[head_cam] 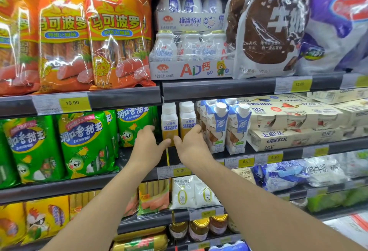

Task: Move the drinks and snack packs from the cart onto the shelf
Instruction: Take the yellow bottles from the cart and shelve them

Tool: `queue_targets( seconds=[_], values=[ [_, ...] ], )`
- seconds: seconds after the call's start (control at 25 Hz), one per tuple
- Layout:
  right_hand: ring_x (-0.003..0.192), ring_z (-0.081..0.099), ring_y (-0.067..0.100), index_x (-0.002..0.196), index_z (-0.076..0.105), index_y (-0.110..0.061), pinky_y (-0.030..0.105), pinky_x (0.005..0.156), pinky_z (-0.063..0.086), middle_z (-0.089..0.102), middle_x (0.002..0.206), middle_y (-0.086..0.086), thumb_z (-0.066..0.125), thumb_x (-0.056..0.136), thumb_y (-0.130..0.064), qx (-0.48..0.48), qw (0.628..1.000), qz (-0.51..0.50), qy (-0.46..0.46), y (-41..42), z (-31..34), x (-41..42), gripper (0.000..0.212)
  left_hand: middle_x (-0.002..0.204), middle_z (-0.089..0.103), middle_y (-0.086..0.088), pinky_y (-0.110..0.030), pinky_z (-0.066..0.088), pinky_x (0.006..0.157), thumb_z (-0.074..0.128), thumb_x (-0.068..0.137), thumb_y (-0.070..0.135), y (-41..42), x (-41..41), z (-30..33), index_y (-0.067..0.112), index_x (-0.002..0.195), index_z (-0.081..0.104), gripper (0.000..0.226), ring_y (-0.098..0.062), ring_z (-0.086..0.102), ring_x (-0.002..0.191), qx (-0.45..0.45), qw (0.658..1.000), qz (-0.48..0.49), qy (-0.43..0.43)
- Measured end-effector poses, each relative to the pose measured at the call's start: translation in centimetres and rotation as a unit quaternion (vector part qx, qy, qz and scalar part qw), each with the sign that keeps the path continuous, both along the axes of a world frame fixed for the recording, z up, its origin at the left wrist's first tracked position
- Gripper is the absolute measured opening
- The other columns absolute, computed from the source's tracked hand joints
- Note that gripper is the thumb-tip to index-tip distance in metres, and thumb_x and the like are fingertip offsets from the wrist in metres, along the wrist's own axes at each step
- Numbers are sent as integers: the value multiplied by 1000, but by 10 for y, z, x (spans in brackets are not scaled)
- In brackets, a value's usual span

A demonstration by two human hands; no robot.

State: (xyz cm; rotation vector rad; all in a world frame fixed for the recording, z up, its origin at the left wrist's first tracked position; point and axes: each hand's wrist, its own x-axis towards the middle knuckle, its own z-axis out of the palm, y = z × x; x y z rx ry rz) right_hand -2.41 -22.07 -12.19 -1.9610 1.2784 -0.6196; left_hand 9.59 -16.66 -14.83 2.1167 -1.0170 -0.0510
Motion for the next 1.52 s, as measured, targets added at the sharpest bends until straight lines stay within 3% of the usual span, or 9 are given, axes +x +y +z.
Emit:
queue_targets(
  seconds=[0.12, 0.24, 0.36, 0.52, 0.68, 0.92, 1.2, 1.32, 1.52],
  values=[
    [109, 60, 30, 127, 39, -7, 40, 83, 52, 56, 125, 14, 50, 99, -42, -59, 995, 72, 21, 16, 1, -33, 46, 131, 51, -10, -42, 45, 101, 56, 92, 50, 18, -19, 16, 13, 137, 45, 59, -26, 50, 120, 79, 996, -9, -29],
    [98, 61, 27, 123, 48, -12, 36, 73, 49, 62, 114, 8, 46, 99, -51, -114, 986, 107, 63, 17, 2, -90, 46, 129, 53, -7, -40, 42, 102, 48, 94, 55, 19, -62, 39, 15, 133, 47, 56, -26, 49, 119, 224, 961, -78, -143],
    [110, 59, 27, 126, 52, -14, 39, 80, 50, 62, 120, 6, 45, 98, -53, -177, 971, 84, 136, -5, -2, -169, 48, 128, 53, -7, -41, 45, 100, 49, 94, 54, 2, -125, 49, 14, 133, 46, 55, -25, 50, 117, 293, 917, -141, -230],
    [132, 45, 29, 143, 42, -11, 42, 106, 42, 49, 142, 10, 48, 96, -54, -204, 954, 19, 219, -57, -19, -311, 64, 149, 38, -11, -43, 35, 111, 46, 97, 51, -46, -246, 41, 9, 149, 30, 69, -30, 36, 137, 273, 886, -251, -279],
    [138, 38, 30, 151, 29, -9, 43, 109, 41, 39, 150, 13, 49, 93, -60, -189, 941, -47, 276, -84, -37, -453, 80, 163, 14, -14, -50, 17, 120, 42, 96, 55, -104, -356, 16, 7, 156, 8, 84, -32, 14, 149, 289, 843, -304, -338],
    [154, 9, 34, 160, 5, -11, 48, 122, 20, 6, 167, 16, 41, 93, -66, -109, 911, -160, 363, -85, -58, -650, 94, 164, 6, -14, -57, 8, 119, 44, 94, 58, -183, -531, -15, 14, 157, 5, 87, -36, 4, 150, 271, 799, -394, -364],
    [153, 8, 35, 158, 13, -12, 48, 122, 18, 9, 166, 16, 46, 93, -63, -20, 871, -313, 377, -97, -97, -810, 90, 165, 0, -14, -57, 4, 119, 35, 96, 60, -267, -712, -54, 12, 157, -1, 85, -36, -1, 151, 233, 697, -534, -419],
    [154, 2, 36, 159, 7, -11, 50, 124, 13, 2, 167, 17, 43, 93, -65, 34, 847, -362, 387, -109, -116, -868, 93, 164, -7, -16, -57, 2, 120, 31, 98, 60, -302, -782, -71, 12, 157, -7, 85, -37, -7, 151, 240, 646, -589, -422],
    [153, 7, 35, 159, 9, -10, 49, 123, 14, 5, 166, 18, 47, 93, -62, 115, 807, -439, 377, -130, -136, -945, 92, 165, -3, -14, -57, 3, 120, 35, 95, 62, -362, -895, -107, 12, 157, -2, 87, -35, -5, 151, 214, 574, -670, -419]
  ],
)
